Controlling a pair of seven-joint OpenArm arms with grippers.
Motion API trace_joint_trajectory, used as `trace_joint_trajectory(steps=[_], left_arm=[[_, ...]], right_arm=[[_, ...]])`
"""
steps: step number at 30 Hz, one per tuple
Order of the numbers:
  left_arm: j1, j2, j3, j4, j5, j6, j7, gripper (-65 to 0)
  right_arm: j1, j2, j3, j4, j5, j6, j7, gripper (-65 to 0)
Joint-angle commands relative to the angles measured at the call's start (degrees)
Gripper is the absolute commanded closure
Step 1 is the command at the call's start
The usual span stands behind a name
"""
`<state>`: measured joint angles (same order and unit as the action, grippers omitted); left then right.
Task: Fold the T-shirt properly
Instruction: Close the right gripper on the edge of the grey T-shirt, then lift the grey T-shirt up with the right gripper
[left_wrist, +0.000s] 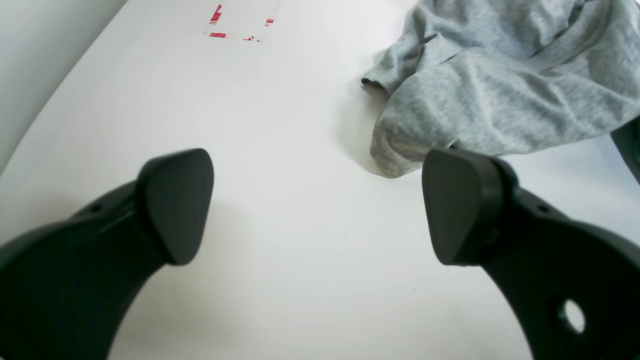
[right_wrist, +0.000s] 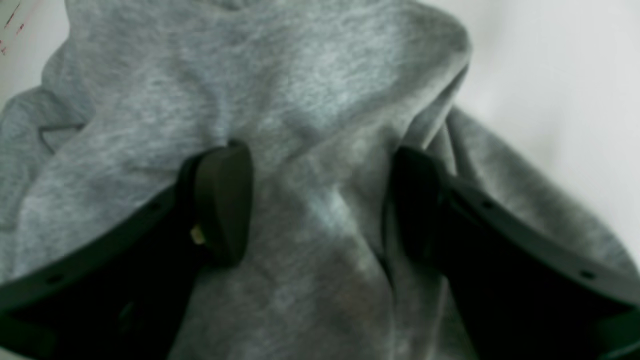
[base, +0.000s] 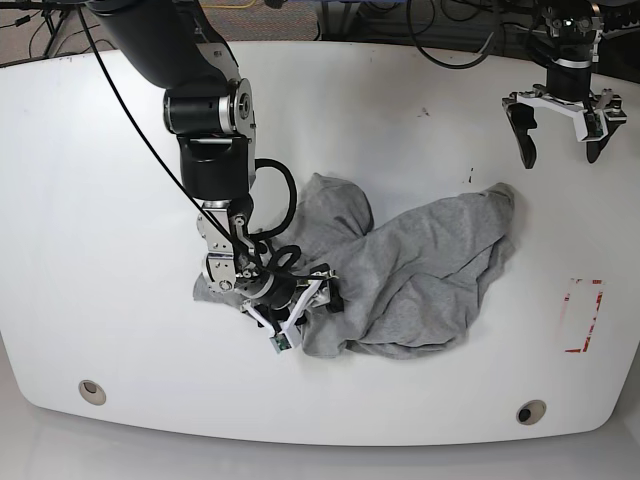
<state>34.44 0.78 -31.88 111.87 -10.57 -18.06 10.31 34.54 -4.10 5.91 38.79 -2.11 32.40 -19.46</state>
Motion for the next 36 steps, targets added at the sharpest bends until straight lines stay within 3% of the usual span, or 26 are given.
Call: trace_joint_trajectory(steps=[1,3,9,14,24,30,36], left_arm=[[0.2,-0.3,-0.3,1.0,-0.6,0.0,-1.5,-63.3],[0.1,-0.3,-0.3,1.0,-0.6,0.0,-1.5,-63.3],[0.0,-0.4,-0.1,1.0,-0.6,0.0,-1.5,-63.3],[-0.1,-0.4,0.0,1.0,-0.6,0.0,-1.5,-63.3],[-0.1,-0.5,0.2,0.0,-0.6,0.0,-1.5,-63.3],[-0.2,-1.1,1.9,-0.6,-0.6,0.0,-1.5,-63.3],[-0.2,-2.2,4.4,-0.7,-0.6,0.0,-1.5,-63.3]], right_arm=[[2.3,-0.1,-0.1,0.6,0.7,0.2,1.7,-38.5],[2.2,-0.1,-0.1,0.6,0.7,0.2,1.7,-32.7],[2.2,-0.3,-0.3,1.7,0.7,0.2,1.4,0.0],[0.2,-0.4,-0.4,9.6,0.7,0.2,-2.6,-3.2],[-6.7,-1.8,-4.7,37.2,0.4,0.2,-16.7,-0.2],[-10.1,-1.6,-10.5,51.5,0.4,0.2,-21.6,-0.2],[-10.4,-1.5,-12.1,60.4,0.3,0.4,-23.8,-0.2]])
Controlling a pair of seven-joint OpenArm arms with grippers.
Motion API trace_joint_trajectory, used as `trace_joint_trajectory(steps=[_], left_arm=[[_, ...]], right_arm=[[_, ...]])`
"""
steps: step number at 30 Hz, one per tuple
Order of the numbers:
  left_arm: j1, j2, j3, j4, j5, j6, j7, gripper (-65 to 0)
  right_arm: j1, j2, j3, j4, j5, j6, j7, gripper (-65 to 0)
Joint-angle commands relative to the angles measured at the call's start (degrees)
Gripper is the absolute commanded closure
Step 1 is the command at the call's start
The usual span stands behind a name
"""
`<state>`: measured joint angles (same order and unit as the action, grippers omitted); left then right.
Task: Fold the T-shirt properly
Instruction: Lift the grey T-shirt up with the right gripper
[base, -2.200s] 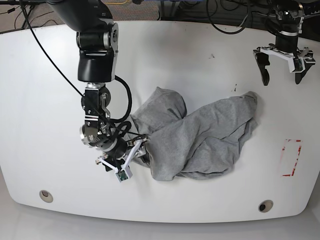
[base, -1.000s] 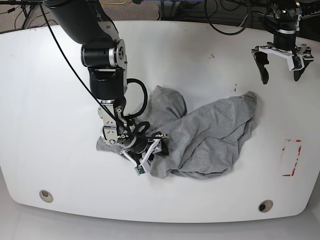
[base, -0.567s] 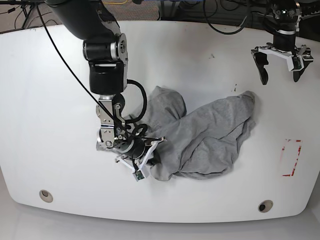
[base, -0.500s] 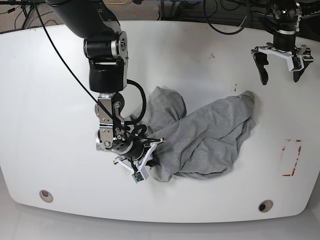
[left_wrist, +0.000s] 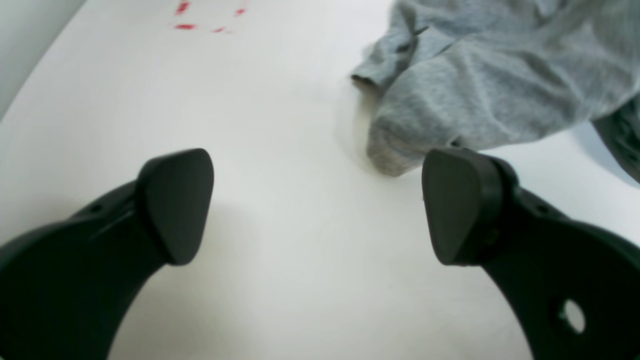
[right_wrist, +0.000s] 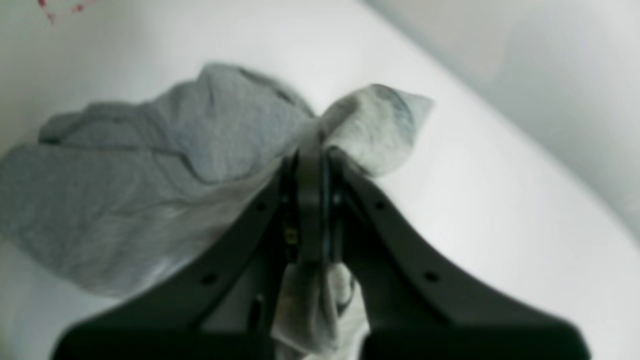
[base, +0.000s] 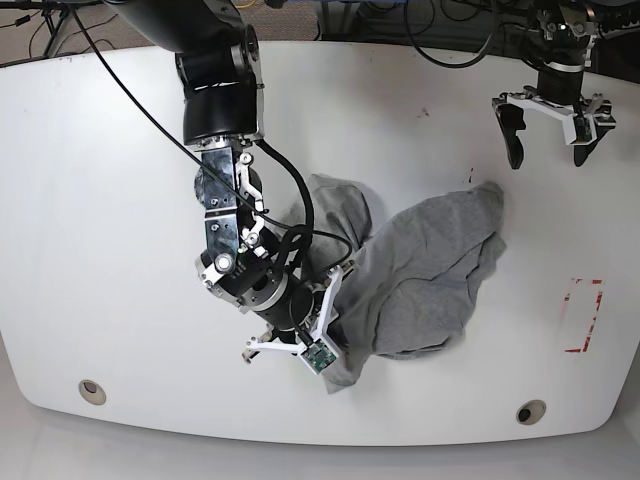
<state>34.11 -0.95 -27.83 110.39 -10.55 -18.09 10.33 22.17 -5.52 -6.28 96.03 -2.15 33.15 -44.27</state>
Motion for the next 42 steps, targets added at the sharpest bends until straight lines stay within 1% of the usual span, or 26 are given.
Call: trace_joint_trajectory(steps=[1,4,8,12,16,21,28,34,36,42], left_arm=[[0.1,-0.5,0.9,0.8,-0.6,0.0,-1.5,-63.3],[0.1,-0.5,2.1,0.8,-0.6,0.0,-1.5,-63.3],[-0.3,-0.7,4.8,0.8,-0.6,-0.3,-1.5,-63.3],[-1.0,-2.0,8.3,0.8,-0.6,-2.7,-1.5,-63.3],[-1.2,-1.8,11.0,0.8,-0.6,-4.0,-1.5,-63.3],[-2.9,-2.0,14.2,0.7,-0.6,-4.4,-1.5,-63.3],[-3.8,-2.0,17.1,0.7,-0.6,-4.4,-1.5,-63.3],[-7.1,-2.0,18.2,0.7,-0.6,-4.4,-1.5,-63.3],[-7.9,-2.0,18.7,0.5,-0.6,-4.4,-0.8,-63.3],[-12.2,-1.6,19.2,0.0,-0.7,-4.4,3.6,-63.3]], right_arm=[[2.0,-0.1,0.1,4.3,0.4,-0.2,1.0,-0.2],[3.0,0.0,0.1,7.2,0.4,-0.1,1.0,-0.2],[5.7,1.3,0.0,10.3,0.4,-0.1,1.0,-0.2],[9.7,2.4,0.0,13.0,0.4,-0.1,0.9,-0.2],[14.4,3.2,-0.3,15.1,0.4,-0.1,0.2,-0.2],[21.5,4.4,-2.6,16.6,0.4,0.0,-2.4,-0.2],[30.0,5.7,-6.4,16.9,0.4,0.0,-2.7,-0.2],[37.1,5.8,-9.1,16.9,0.4,0.0,-2.8,-0.2],[39.1,5.8,-9.4,16.9,0.4,0.0,-2.8,-0.2],[44.9,5.5,-9.5,16.9,0.4,0.0,-2.9,-0.5]])
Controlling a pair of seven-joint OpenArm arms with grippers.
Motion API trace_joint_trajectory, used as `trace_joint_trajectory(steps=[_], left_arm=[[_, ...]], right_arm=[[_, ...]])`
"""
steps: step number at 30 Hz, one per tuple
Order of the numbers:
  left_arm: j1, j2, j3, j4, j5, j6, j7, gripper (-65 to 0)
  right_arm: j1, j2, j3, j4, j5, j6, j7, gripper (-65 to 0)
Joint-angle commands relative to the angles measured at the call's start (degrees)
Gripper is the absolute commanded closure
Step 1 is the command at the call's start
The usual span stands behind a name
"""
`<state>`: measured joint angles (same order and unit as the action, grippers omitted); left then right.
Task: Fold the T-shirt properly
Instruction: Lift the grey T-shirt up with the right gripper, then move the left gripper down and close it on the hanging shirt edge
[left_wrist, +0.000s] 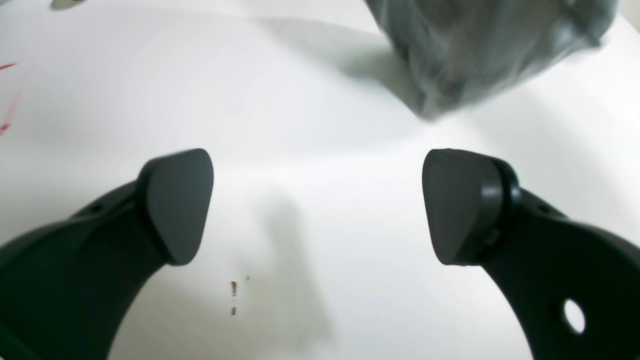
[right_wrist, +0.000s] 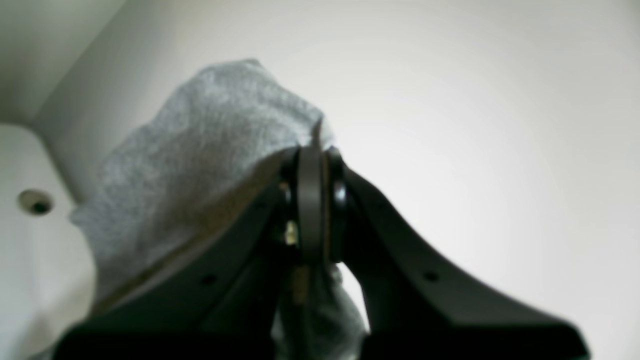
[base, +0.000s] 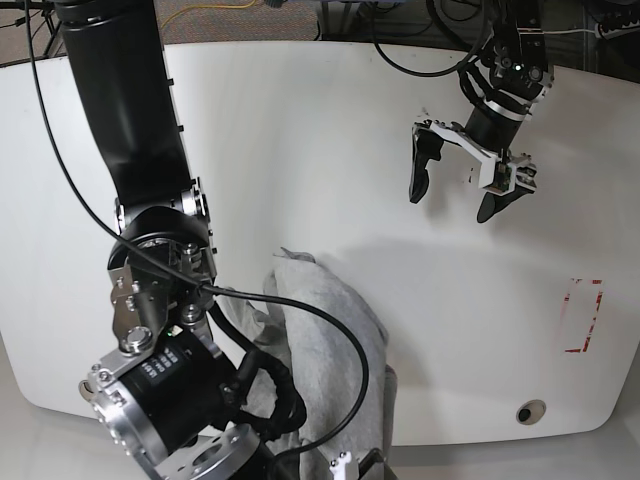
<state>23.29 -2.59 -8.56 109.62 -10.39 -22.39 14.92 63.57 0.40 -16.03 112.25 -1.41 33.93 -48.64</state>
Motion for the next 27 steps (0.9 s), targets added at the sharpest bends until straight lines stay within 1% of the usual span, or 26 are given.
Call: trace_joint_trajectory(steps=[1,6,12,20,27], left_arm=[[-2.0,0.0,-0.1,0.8,-0.8,-0.1,-0.5,-63.3],[-4.8,0.0,1.6,0.8,-0.9,-0.1,0.4,-63.3],[-6.9,0.0,3.2,0.8,-0.8,-0.1,0.5,-63.3],[-7.2,0.0,4.6,-0.2,-0.7,-0.1,0.5,-63.3],[-8.6,-0.3,5.5,-8.8,-0.8,-0.1,0.2,-63.3]], right_arm=[[4.4,-0.4,0.3,0.7,-0.3,-0.8,1.3,-0.5],[10.0,-1.0,-1.7,0.5,-0.2,-0.8,-1.0,-0.5],[13.9,-1.7,-4.0,0.0,-0.2,-0.8,-1.2,-0.6],[15.1,-1.8,-4.8,-1.1,-0.3,-0.8,-1.2,-0.6],[15.2,-3.1,-4.4,-1.6,-0.3,-0.8,-1.2,-0.6]])
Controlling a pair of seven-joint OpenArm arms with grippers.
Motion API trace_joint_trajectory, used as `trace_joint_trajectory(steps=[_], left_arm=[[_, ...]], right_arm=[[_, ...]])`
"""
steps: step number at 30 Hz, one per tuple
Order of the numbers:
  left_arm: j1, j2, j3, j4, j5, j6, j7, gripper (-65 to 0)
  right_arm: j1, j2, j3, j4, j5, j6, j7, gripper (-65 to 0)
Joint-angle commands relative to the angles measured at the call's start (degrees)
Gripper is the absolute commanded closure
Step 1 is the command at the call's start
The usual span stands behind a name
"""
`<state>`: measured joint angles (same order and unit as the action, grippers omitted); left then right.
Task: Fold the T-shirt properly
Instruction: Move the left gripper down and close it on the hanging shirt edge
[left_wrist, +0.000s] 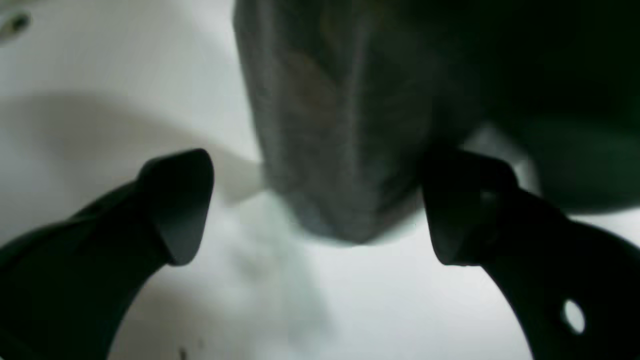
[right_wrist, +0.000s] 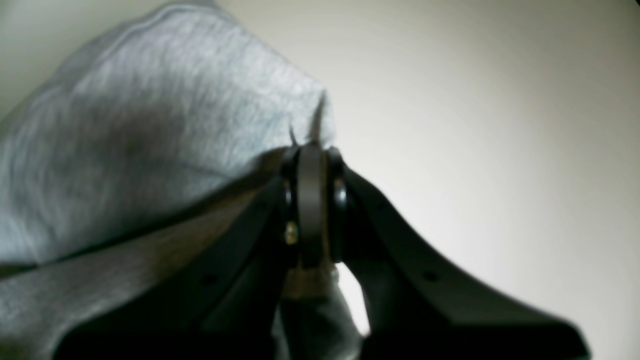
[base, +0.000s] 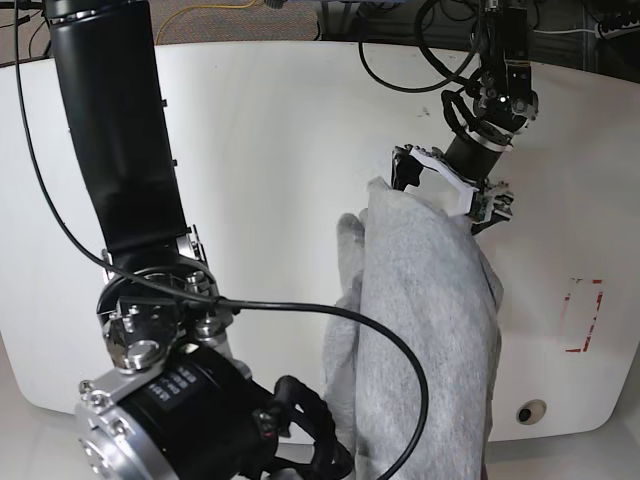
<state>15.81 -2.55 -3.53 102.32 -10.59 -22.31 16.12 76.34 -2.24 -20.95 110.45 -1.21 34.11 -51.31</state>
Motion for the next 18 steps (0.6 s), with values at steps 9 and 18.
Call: trace_joint_trajectory(steps=[9,18], left_arm=[[-5.9,0.0,2.7,-11.5,-0.6,-0.2,-1.1,-63.2],[-8.2,0.0,3.7,-13.0,-0.8,-0.2,-1.1,-22.5]], right_arm=[[2.7,-0.7,0.5,-0.2,-0.5,-1.0,1.4,-0.6],[2.6,-0.9,0.6,-0.3,-0.6,-1.0,1.4,-0.6]])
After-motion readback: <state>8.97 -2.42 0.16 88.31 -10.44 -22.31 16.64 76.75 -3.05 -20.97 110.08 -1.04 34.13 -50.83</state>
